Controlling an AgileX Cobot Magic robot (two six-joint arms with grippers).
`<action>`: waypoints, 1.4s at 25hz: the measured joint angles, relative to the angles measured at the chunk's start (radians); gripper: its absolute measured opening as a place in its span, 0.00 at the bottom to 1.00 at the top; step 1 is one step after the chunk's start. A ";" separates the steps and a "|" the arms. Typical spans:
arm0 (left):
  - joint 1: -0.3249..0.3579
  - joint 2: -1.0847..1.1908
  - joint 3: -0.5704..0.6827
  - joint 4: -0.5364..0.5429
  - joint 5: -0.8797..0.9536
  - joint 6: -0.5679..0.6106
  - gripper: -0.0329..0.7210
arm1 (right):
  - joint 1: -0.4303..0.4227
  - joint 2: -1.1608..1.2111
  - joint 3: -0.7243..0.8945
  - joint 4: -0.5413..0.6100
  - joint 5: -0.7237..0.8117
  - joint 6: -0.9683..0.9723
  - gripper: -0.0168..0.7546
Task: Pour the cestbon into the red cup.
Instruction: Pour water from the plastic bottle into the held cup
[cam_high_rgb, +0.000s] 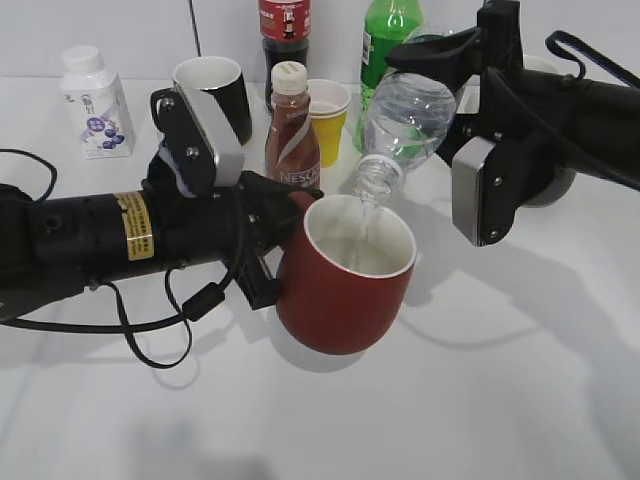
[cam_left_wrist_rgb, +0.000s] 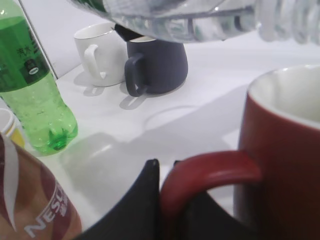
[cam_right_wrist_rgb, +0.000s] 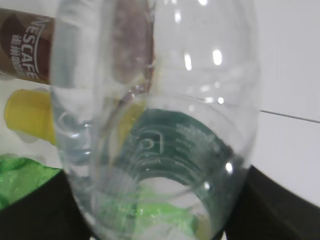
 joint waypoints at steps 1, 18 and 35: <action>0.000 0.000 0.000 0.000 0.000 0.000 0.10 | 0.000 0.000 0.000 0.000 0.000 0.002 0.64; 0.000 0.001 0.000 -0.019 -0.004 0.000 0.10 | 0.000 0.000 -0.001 -0.008 0.037 0.175 0.64; 0.000 0.001 0.000 -0.045 -0.045 0.000 0.10 | 0.000 0.000 -0.001 -0.023 0.040 0.316 0.64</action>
